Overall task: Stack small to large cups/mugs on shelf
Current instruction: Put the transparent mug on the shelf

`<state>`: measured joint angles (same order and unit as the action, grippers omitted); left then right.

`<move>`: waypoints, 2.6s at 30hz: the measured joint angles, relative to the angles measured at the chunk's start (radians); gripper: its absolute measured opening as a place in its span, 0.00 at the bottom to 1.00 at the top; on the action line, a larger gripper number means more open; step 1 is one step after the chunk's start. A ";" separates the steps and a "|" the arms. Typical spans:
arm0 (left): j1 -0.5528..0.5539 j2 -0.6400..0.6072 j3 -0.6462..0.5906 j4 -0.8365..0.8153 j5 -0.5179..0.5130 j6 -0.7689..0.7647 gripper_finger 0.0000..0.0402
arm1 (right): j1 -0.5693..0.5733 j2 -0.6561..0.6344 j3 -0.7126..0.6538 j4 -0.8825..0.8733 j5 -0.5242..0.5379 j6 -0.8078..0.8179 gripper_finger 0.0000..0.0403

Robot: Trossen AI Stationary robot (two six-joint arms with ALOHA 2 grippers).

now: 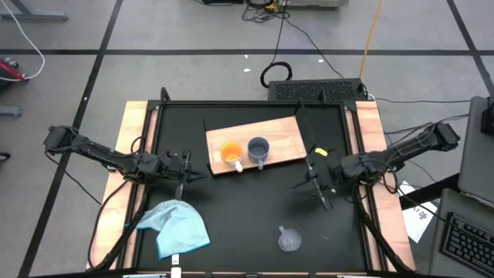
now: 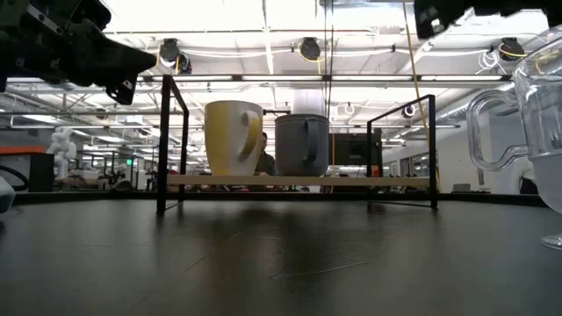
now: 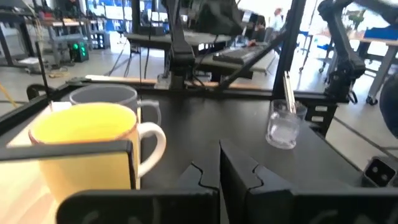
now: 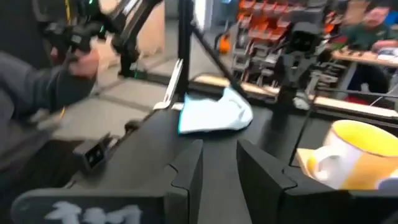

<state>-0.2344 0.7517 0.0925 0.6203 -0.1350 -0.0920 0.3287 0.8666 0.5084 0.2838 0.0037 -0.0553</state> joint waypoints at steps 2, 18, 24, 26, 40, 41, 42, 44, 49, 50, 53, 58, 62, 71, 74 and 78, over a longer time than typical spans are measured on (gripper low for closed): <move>0.000 0.000 0.000 -0.020 0.000 0.000 0.00 | 0.014 0.031 0.074 -0.098 0.002 -0.021 0.24; 0.000 0.001 0.000 -0.024 -0.029 -0.010 0.01 | 0.086 0.290 0.425 -0.559 0.164 0.168 0.24; -0.001 0.001 0.000 -0.025 -0.040 -0.026 0.00 | 0.204 0.388 0.508 -0.602 0.072 0.238 0.24; -0.002 0.001 0.000 -0.025 -0.040 -0.026 0.01 | 0.245 0.412 0.522 -0.630 0.067 0.264 0.24; -0.002 0.001 0.000 0.001 -0.023 -0.055 0.02 | 0.308 0.597 0.523 -0.673 0.035 0.504 0.24; -0.002 0.001 0.000 0.005 -0.022 -0.061 0.02 | 0.308 0.600 0.523 -0.668 0.035 0.504 0.24; -0.002 0.001 0.000 0.009 -0.022 -0.067 0.02 | 0.308 0.602 0.523 -0.662 0.035 0.503 0.24; -0.002 0.001 0.000 0.013 -0.022 -0.074 0.02 | 0.308 0.602 0.523 -0.659 0.036 0.499 0.24; -0.002 0.001 0.000 0.014 -0.022 -0.075 0.02 | 0.297 0.602 0.523 -0.656 0.059 0.493 0.24; -0.002 0.001 0.000 0.014 -0.022 -0.075 0.02 | 0.293 0.602 0.523 -0.655 0.061 0.501 0.24; -0.002 0.001 0.000 0.013 -0.022 -0.075 0.02 | 0.284 0.602 0.523 -0.655 0.015 0.560 0.24; -0.002 0.001 0.000 0.013 -0.022 -0.079 0.02 | 0.287 0.602 0.523 -0.666 -0.012 0.653 0.24; -0.002 0.001 0.000 0.012 -0.022 -0.071 0.02 | 0.286 0.602 0.523 -0.711 -0.008 0.734 0.24; -0.002 0.001 0.000 0.011 -0.021 -0.072 0.02 | 0.286 0.602 0.512 -0.728 -0.006 0.754 0.24; -0.002 0.001 0.000 0.011 -0.021 -0.072 0.02 | 0.286 0.602 0.512 -0.718 -0.006 0.758 0.24; -0.002 0.001 0.000 0.011 -0.021 -0.072 0.02 | 0.286 0.622 0.512 -0.719 -0.005 0.776 0.24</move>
<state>-0.2361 0.7525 0.0922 0.6312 -0.1558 -0.1642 0.6151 1.4885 1.0203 -0.4354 -0.0017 0.7204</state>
